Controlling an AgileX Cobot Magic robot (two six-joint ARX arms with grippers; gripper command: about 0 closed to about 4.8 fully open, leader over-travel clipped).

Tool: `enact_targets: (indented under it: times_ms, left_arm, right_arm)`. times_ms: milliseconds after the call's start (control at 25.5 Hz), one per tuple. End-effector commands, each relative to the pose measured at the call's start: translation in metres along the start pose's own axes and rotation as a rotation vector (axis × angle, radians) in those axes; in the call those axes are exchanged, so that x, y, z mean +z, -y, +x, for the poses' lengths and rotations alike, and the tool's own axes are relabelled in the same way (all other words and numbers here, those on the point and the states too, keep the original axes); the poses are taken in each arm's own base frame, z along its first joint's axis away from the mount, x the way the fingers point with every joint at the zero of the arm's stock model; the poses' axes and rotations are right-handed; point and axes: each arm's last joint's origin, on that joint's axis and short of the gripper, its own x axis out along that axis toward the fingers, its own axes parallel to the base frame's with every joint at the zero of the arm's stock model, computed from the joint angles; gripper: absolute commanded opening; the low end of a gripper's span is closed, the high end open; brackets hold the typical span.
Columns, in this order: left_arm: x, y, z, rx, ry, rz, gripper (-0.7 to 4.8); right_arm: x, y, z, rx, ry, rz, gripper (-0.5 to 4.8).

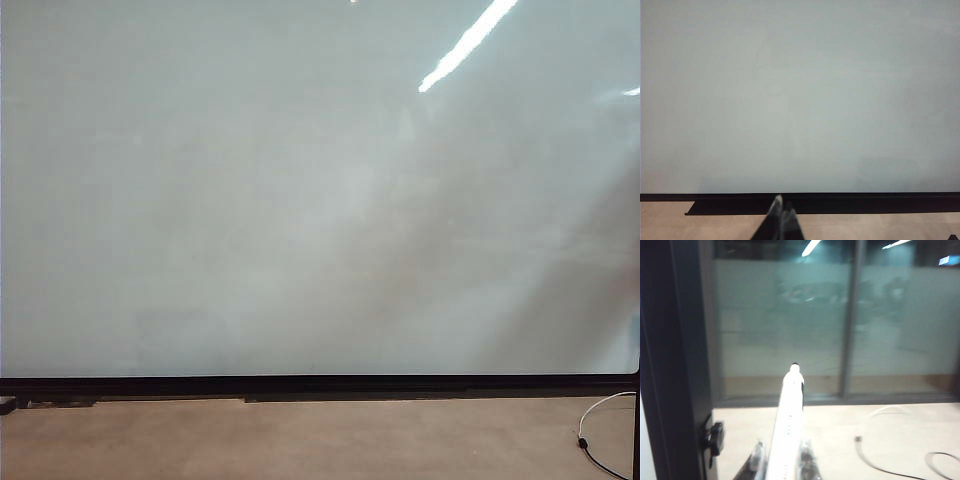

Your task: Pick up the pen on the shelf to the right of the whiteboard and draw a rectangle.

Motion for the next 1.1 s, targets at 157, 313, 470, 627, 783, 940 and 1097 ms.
enact_targets:
  times_ms: [157,313,470,627,783,940,1097]
  left_arm:
    - [0.002,0.0,0.0,0.0,0.009,0.004,-0.04]
    - [0.002,0.0,0.0,0.0,0.009,0.004,-0.04]
    - [0.001,0.0,0.0,0.0,0.009,0.004,-0.04]
    - [0.002,0.0,0.0,0.0,0.009,0.004,-0.04]
    - [0.001,0.0,0.0,0.0,0.009,0.004,-0.04]
    - [0.002,0.0,0.0,0.0,0.009,0.004,-0.04]
    - [0.002,0.0,0.0,0.0,0.01,0.004,-0.04]
  right_arm:
    - [0.022,-0.02,-0.044,-0.159,0.032,-0.03,-0.03]
    - [0.03,-0.044,-0.069,-0.177,0.053,-0.024,-0.03]
    - [0.038,-0.07,-0.089,-0.139,0.051,-0.003,-0.04]
    - [0.049,-0.086,-0.099,-0.089,-0.009,-0.026,-0.04]
    - [0.06,-0.099,-0.115,-0.066,-0.048,-0.056,-0.04]
    - [0.066,-0.108,-0.129,-0.012,-0.063,-0.067,-0.04]
    - [0.065,-0.116,-0.132,0.048,-0.087,-0.063,-0.04]
